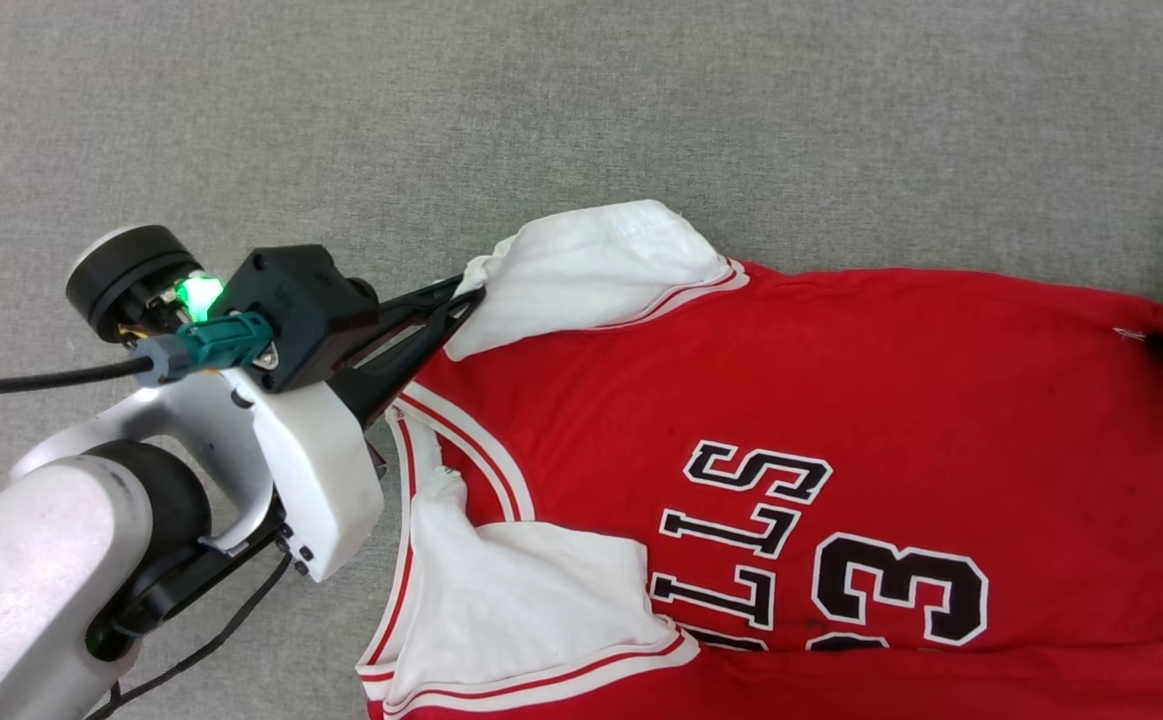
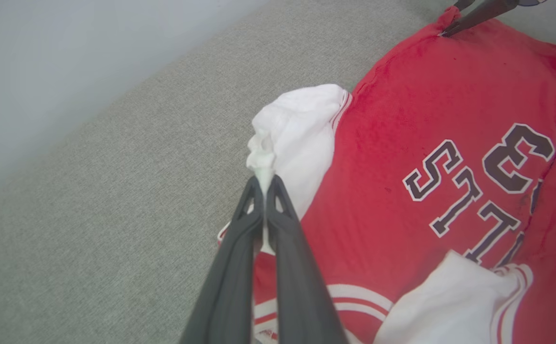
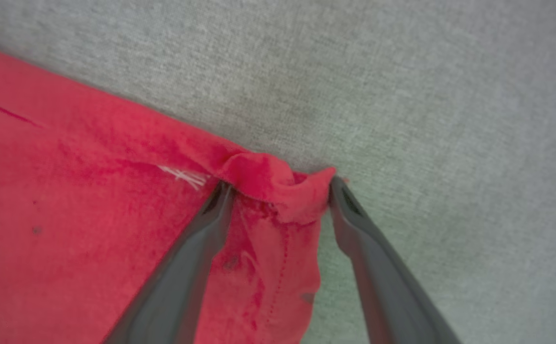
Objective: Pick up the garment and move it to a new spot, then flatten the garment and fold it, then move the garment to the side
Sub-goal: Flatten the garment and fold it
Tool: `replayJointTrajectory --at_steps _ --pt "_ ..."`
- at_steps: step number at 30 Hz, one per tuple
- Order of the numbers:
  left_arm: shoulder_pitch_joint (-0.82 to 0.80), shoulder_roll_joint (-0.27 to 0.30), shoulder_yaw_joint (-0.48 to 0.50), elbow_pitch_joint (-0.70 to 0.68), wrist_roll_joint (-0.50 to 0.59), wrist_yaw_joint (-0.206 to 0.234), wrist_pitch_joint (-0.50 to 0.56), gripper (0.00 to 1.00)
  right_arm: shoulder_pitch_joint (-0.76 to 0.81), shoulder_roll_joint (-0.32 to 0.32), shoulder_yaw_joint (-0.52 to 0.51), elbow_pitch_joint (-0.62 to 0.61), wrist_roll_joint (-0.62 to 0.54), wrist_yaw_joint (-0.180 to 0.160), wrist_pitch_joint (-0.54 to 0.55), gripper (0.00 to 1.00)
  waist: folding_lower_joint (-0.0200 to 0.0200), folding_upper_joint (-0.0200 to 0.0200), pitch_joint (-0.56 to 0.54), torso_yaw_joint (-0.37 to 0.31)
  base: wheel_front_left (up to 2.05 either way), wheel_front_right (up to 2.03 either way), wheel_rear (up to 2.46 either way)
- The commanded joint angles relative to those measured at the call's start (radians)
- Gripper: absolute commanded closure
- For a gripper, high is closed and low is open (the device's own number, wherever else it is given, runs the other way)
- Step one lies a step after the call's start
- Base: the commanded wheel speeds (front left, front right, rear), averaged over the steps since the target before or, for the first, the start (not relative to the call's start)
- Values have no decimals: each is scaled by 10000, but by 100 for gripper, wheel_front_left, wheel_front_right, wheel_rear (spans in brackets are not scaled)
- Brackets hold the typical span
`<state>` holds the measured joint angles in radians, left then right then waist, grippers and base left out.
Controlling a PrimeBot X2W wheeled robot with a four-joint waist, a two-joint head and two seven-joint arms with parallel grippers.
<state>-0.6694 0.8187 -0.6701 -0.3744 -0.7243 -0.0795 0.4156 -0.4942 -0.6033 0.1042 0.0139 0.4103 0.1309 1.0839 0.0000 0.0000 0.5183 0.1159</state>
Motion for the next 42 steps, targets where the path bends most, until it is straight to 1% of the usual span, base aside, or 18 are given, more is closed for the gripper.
replayJointTrajectory --at_steps 1,2,3,8,12,14,16,19,23,27,31,35,38,40,42 --pt "-123 0 -8 37 60 -57 -55 100 267 158 308 484 64 -4 154 38 0 0 58 53 0 0 0" --pt "-120 2 -34 74 107 -70 -85 100 324 138 422 560 100 -4 188 84 0 0 69 62 0 0 0" --pt "-119 -9 -65 118 117 -75 -119 100 380 127 483 652 166 -4 223 100 0 0 66 66 0 0 0" --pt "-38 -59 -60 471 239 -13 -364 100 182 -85 391 669 315 -7 -298 100 0 0 -224 -37 0 0 0" --pt "274 -91 119 795 74 204 -687 100 0 -224 401 619 497 -7 -909 100 0 0 -736 -209 0 0 0" --pt "465 -54 202 926 -3 333 -836 100 6 -195 369 596 700 -7 -1209 100 0 0 -1071 -290 0 0 0" --pt "700 40 276 999 -108 478 -953 100 170 -77 289 639 902 -6 -1316 100 0 0 -1419 -370 0 0 0" --pt "1097 156 351 975 -259 656 -1068 100 490 -94 99 469 1163 -7 -1501 100 0 0 -1958 -410 0 0 0" --pt "1693 383 431 755 -457 919 -1204 100 1242 -244 -342 11 1386 -6 -1740 100 0 0 -2494 -386 0 0 0" --pt "2399 531 313 465 -527 1118 -1372 100 2329 14 -826 -578 1692 -6 -1916 100 0 0 -2925 -292 0 0 0" --pt "3220 706 125 155 -679 1341 -1502 100 3587 218 -1273 -1161 1796 -6 -1866 100 0 0 -3152 -221 0 0 0" --pt "4054 986 -195 28 -734 1416 -1529 100 4668 414 -1545 -1575 1770 -6 -1767 100 0 0 -3213 -188 0 0 0" --pt "4556 1067 -410 -12 -776 1435 -1599 100 5301 468 -1561 -1777 1771 -6 -1686 100 0 0 -3192 -168 0 0 0" --pt "4879 1016 -576 85 -876 1465 -1610 100 5616 425 -1529 -1880 1742 -6 -1655 100 0 0 -3165 -157 0 0 0" --pt "5014 922 -701 227 -956 1400 -1662 100 5862 230 -1387 -1930 1647 -6 -1701 100 0 0 -3126 -141 0 0 0"
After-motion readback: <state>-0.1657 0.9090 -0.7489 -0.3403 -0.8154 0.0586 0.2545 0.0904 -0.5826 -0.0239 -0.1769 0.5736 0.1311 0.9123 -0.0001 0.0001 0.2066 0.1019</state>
